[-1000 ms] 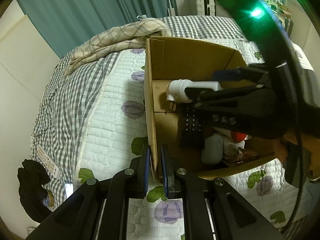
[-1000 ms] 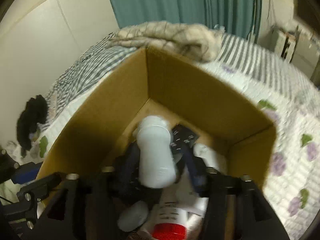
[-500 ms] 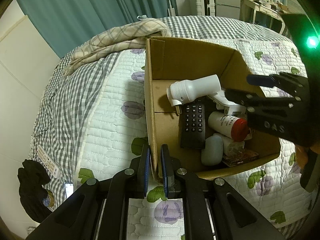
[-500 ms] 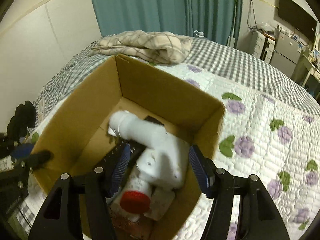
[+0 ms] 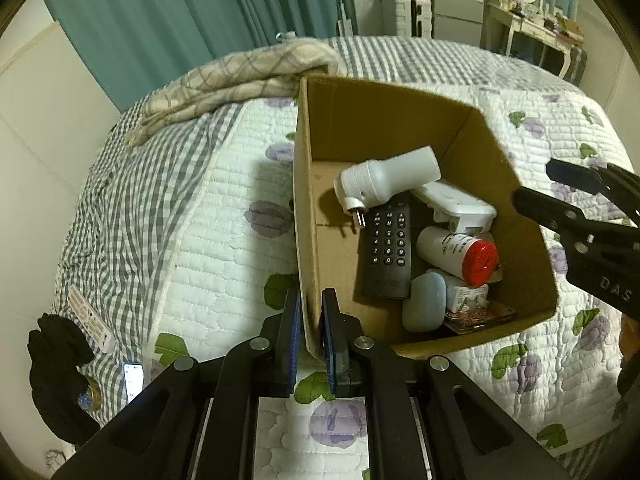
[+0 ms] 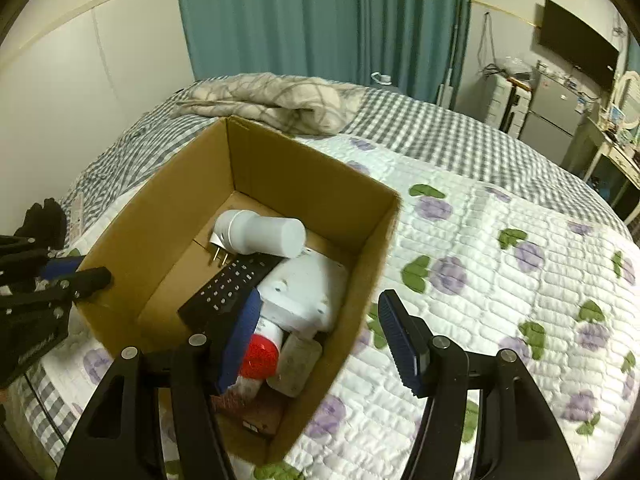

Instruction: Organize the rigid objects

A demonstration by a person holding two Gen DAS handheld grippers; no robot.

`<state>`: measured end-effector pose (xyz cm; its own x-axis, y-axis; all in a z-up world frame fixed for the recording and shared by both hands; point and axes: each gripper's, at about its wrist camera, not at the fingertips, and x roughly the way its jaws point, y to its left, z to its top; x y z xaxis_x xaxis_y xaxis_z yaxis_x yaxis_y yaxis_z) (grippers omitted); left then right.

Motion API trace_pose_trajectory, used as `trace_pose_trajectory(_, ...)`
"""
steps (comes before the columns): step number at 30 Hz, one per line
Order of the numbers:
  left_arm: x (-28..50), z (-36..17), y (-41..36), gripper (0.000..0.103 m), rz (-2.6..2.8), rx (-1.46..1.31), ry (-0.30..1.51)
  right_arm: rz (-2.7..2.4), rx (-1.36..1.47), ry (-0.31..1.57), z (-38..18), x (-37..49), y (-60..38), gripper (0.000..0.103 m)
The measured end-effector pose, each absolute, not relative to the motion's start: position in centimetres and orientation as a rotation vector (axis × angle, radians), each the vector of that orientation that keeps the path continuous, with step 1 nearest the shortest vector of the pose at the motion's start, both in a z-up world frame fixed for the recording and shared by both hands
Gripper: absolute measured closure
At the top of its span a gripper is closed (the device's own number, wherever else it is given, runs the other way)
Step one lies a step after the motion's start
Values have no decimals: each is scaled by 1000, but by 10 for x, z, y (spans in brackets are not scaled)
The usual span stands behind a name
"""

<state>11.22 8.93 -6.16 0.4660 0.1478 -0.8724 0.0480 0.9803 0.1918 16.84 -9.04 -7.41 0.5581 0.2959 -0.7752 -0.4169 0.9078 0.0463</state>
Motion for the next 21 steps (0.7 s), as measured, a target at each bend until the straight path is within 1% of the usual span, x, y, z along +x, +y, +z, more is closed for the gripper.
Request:
trace_pose_trajectory(3, 97, -41, 81, 91, 49, 242, 1019, 391, -153, 854, -61, 152, -101, 42)
trace_pose_trajectory(4, 91, -32, 76, 82, 45, 257, 990, 383, -151, 844, -56, 147, -104, 42)
trace_pose_trajectory(5, 87, -26, 74, 66, 40, 260, 971, 373, -145, 829, -49, 140, -109, 42)
trace_pose_trajectory(6, 81, -17, 71, 56, 35, 259, 945, 365, -137, 815, -43, 134, -114, 41)
trace_pose_trajectory(7, 75, -8, 68, 38, 35, 254, 911, 357, -131, 802, -37, 127, -118, 39)
trace_pose_trajectory(8, 71, -1, 66, 32, 37, 252, 883, 347, -127, 788, -32, 121, -121, 38)
trace_pose_trajectory(9, 66, 6, 63, 30, 43, 253, 853, 339, -127, 776, -28, 116, -123, 35)
trace_pose_trajectory(10, 61, 12, 60, 26, 50, 252, 826, 324, -130, 755, -22, 107, -126, 33)
trace_pose_trajectory(11, 58, 15, 58, 23, 52, 249, 808, 313, -134, 743, -18, 101, -128, 32)
trace_pose_trajectory(14, 48, 20, 50, 21, 62, 244, 747, 280, -123, 714, -10, 82, -135, 27)
trace_pose_trajectory(16, 38, 22, 48, 19, 74, 221, 683, 264, -107, 692, -5, 70, -140, 17)
trace_pose_trajectory(18, 30, 24, 51, 17, 69, 178, 633, 235, -93, 662, -3, 58, -145, 9)
trace_pose_trajectory(20, 23, 26, 56, 15, 71, 129, 593, 210, -75, 628, -1, 47, -148, 5)
trace_pose_trajectory(21, 19, 27, 57, 14, 79, 121, 568, 201, -65, 616, -1, 43, -150, 0)
